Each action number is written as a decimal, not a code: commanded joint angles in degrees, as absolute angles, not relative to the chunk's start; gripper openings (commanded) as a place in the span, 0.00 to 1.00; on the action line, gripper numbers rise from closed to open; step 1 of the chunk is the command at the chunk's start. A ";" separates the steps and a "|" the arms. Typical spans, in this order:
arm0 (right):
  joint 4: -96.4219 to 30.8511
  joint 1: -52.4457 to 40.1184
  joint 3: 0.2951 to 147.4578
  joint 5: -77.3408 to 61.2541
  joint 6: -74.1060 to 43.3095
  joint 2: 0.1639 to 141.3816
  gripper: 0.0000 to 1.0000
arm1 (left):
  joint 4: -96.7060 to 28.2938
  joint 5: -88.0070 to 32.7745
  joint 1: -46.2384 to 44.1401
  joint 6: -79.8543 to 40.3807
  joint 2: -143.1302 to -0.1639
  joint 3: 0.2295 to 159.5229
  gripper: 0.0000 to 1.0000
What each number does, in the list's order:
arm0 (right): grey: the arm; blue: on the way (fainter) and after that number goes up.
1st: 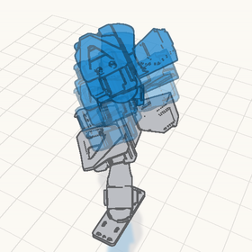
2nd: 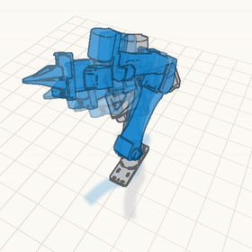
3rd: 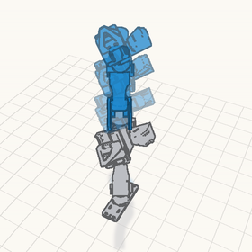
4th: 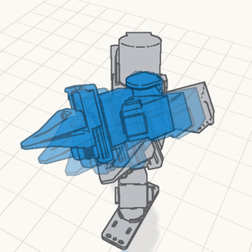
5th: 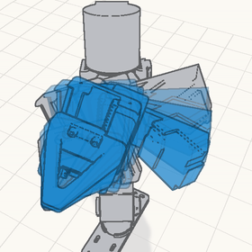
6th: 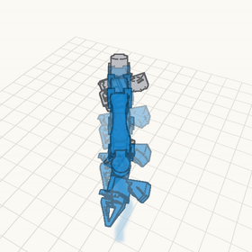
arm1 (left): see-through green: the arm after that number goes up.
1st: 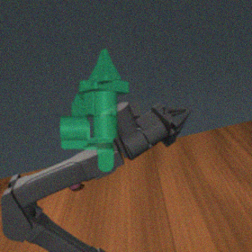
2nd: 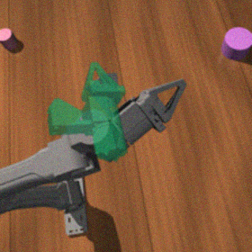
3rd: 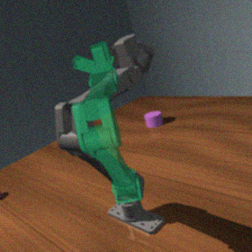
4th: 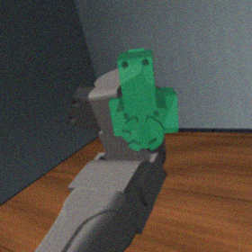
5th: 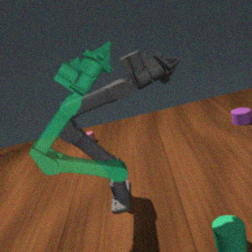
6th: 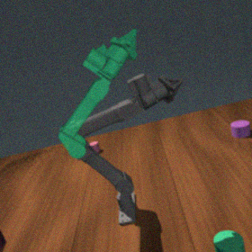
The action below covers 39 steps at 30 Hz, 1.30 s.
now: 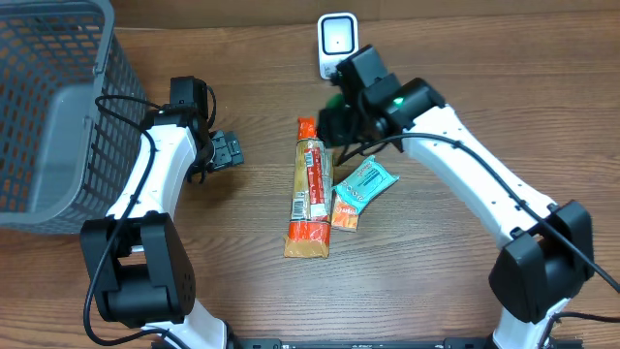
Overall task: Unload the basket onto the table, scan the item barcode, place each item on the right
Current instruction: 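Lift the jar and carry it up to the white scanner, then hold the jar's label in front of the white scanner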
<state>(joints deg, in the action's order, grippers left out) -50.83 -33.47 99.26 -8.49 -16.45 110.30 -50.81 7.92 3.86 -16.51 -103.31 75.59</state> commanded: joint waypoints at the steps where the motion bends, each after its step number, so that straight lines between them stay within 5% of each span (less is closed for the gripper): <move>1: -45.06 -33.52 100.57 -7.16 -16.03 111.31 0.09 | -50.74 7.44 4.12 -16.27 -103.09 75.44 1.00; 17: -48.49 -29.78 121.51 -4.97 -14.72 121.19 0.12 | -50.74 7.44 4.12 -16.27 -103.09 75.44 1.00; 39: -10.09 -27.99 121.45 8.14 -10.00 137.40 0.11 | -50.74 7.44 4.12 -16.27 -103.09 75.44 1.00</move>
<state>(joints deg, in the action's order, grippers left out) -12.12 -28.84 120.36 6.70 -10.48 138.19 -50.81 7.90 3.86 -16.51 -103.31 75.57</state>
